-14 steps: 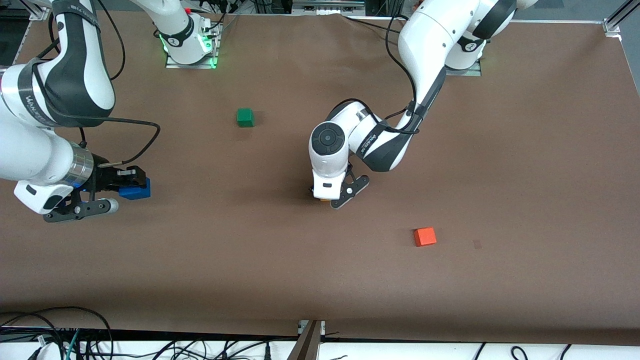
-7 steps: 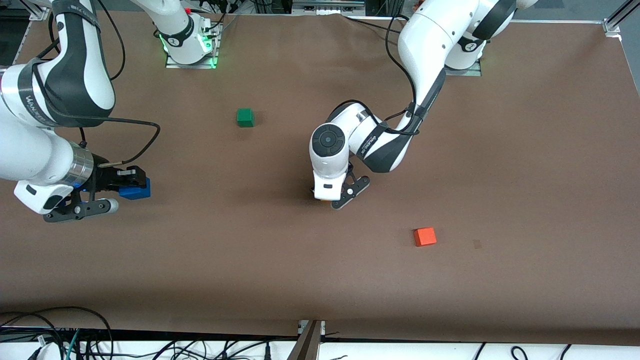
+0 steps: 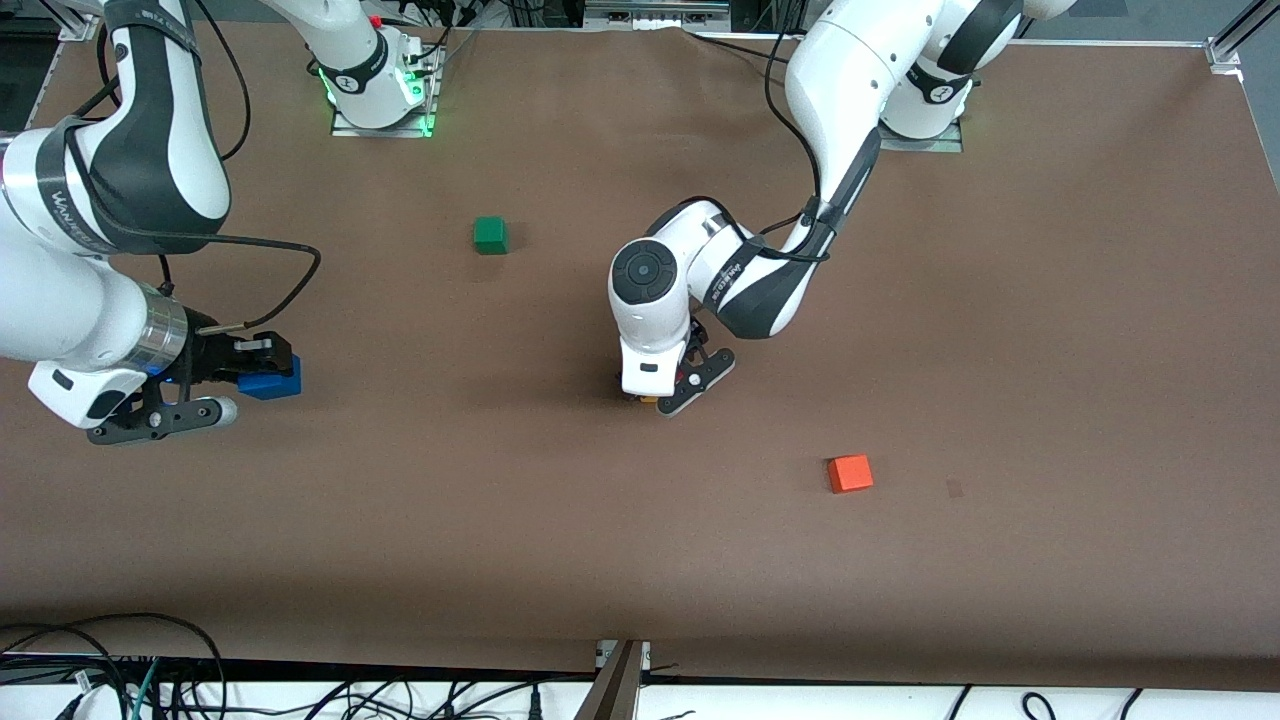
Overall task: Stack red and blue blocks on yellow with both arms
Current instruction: 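Lower the red cube onto the yellow cube with the left gripper, then open the left gripper and withdraw while the right gripper carries blue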
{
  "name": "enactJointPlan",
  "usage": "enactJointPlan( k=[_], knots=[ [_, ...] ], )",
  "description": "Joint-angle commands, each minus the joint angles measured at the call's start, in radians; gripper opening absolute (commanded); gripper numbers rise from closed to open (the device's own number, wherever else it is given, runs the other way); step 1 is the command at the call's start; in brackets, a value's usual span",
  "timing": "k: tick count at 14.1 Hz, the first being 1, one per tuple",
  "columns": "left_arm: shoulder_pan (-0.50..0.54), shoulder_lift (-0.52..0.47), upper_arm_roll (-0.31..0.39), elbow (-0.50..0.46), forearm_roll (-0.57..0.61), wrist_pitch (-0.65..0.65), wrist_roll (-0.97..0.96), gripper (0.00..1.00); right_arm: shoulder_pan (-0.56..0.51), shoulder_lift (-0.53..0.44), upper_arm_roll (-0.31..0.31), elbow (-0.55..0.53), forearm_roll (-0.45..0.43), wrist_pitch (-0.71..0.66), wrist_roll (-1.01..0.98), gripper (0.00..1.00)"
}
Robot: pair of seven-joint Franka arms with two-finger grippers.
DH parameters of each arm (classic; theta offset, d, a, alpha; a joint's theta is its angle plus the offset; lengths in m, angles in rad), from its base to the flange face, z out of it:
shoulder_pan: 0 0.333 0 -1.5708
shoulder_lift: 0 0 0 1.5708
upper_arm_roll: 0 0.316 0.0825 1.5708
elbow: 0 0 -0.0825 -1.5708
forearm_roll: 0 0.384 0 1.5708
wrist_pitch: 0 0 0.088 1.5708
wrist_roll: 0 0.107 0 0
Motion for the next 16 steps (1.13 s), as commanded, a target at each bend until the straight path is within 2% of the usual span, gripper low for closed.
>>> enactJointPlan(
  k=[1,3,5,8,11,13,16],
  knots=[
    [-0.001,-0.018,0.003,0.074,0.007,-0.107,0.002,1.0,0.005,-0.002,0.001,0.017,-0.013,-0.022,0.004,0.15],
    [0.005,-0.032,-0.003,0.201,-0.072,-0.268,0.05,1.0,0.006,-0.002,0.001,0.016,-0.013,-0.022,0.006,0.15],
    [0.005,-0.041,-0.002,0.293,-0.137,-0.365,0.068,1.0,0.005,-0.002,0.001,0.016,-0.013,-0.022,0.006,0.15],
    [0.016,-0.073,0.003,0.289,-0.141,-0.409,0.12,1.0,0.014,-0.002,0.001,0.016,-0.015,-0.022,0.026,0.15],
    [0.135,-0.209,-0.003,0.272,-0.229,-0.63,0.395,1.0,0.032,-0.002,0.0,0.016,-0.015,-0.023,0.058,0.15],
    [0.206,-0.301,-0.005,0.235,-0.239,-0.774,0.554,1.0,0.041,-0.002,-0.001,0.017,-0.021,-0.022,0.08,0.15],
    [0.312,-0.369,-0.003,0.226,-0.239,-0.926,0.732,1.0,0.049,-0.002,0.003,0.016,-0.018,-0.022,0.103,0.15]
  ],
)
